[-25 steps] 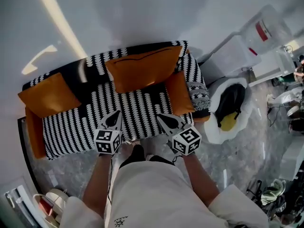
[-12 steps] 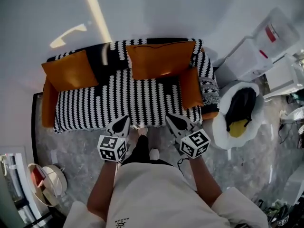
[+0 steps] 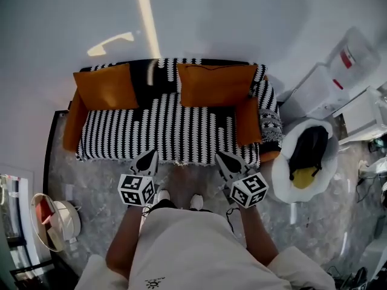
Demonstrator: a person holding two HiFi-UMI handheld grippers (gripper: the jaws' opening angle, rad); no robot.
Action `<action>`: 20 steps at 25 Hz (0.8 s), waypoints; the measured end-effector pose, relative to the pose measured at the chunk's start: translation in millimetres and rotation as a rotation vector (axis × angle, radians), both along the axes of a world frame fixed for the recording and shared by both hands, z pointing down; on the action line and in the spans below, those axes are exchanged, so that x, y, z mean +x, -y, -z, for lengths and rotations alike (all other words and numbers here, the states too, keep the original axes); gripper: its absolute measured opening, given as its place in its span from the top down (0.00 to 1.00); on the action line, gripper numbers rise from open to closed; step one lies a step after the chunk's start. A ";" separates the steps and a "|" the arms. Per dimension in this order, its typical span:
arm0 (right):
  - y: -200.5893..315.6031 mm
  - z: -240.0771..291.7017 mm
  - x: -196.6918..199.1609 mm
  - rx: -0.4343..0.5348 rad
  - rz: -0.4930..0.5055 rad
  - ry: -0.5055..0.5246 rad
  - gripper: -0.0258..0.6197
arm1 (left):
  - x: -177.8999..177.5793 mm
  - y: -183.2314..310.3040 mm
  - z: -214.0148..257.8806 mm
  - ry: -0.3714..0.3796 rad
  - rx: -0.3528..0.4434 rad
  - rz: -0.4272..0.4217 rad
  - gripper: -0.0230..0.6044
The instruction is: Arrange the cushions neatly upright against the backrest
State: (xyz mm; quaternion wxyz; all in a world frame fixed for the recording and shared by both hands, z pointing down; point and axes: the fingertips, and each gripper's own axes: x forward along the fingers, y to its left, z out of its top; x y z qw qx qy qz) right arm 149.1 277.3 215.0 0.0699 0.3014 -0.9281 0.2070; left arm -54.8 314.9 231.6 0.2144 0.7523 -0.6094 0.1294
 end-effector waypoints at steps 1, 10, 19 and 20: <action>-3.6 0.5 -1.8 0.003 0.005 -0.006 0.92 | -0.1 -0.7 2.9 0.009 0.007 -0.004 0.94; -19.3 11.3 -33.0 0.045 0.004 -0.035 0.92 | -20.8 -12.2 12.4 0.010 0.050 -0.030 0.93; -25.9 12.8 -52.4 0.044 -0.036 -0.055 0.92 | -50.3 -17.6 14.6 -0.004 0.064 -0.052 0.94; -25.5 13.0 -55.3 0.045 -0.041 -0.054 0.92 | -55.3 -17.9 14.5 -0.006 0.064 -0.052 0.93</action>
